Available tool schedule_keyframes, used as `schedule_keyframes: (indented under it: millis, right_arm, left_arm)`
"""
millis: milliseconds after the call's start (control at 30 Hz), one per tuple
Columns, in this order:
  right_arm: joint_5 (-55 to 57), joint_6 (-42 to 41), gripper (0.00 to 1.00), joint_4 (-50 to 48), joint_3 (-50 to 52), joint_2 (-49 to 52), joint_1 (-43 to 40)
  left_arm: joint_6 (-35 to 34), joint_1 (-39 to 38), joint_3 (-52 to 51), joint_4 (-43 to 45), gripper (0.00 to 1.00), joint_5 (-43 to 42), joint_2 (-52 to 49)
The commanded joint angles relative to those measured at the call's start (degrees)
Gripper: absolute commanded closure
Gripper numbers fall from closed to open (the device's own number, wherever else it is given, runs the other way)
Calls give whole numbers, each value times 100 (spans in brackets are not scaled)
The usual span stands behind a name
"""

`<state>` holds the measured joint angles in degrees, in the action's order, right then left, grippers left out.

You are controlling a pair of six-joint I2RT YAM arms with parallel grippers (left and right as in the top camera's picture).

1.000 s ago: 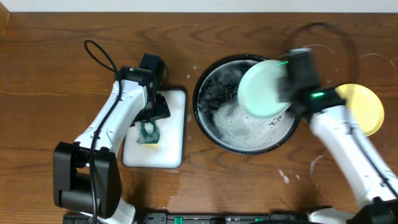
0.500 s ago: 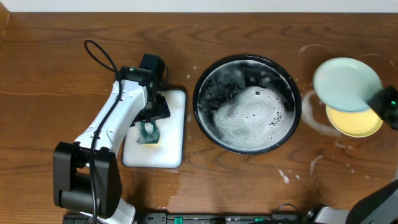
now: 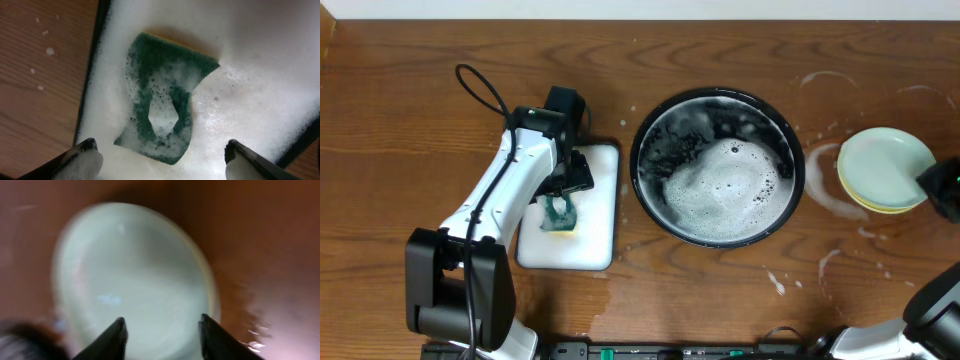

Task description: Clean dirty plates on tray and stack at the side

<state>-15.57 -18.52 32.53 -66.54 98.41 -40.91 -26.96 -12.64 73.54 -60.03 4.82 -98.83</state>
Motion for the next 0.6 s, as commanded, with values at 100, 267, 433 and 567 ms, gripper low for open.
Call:
schedule_keyframes:
  millis: [100, 267, 433, 567]
  right_arm:
    - [-2221, 140, 36, -269, -48, -1624, 319]
    - [-2218, 509, 31, 66, -48, -2800, 1029]
    - [-2177, 1115, 30, 623, -48, -3641, 2153]
    - [-1976, 1250, 31, 1130, -48, -3880, 2968]
  left_arm:
    - [15, 9, 17, -26, 18, 31, 35]
    - [15, 9, 17, -26, 18, 31, 35]
    - [15, 9, 17, -26, 18, 31, 35]
    - [17, 9, 17, -26, 18, 31, 35]
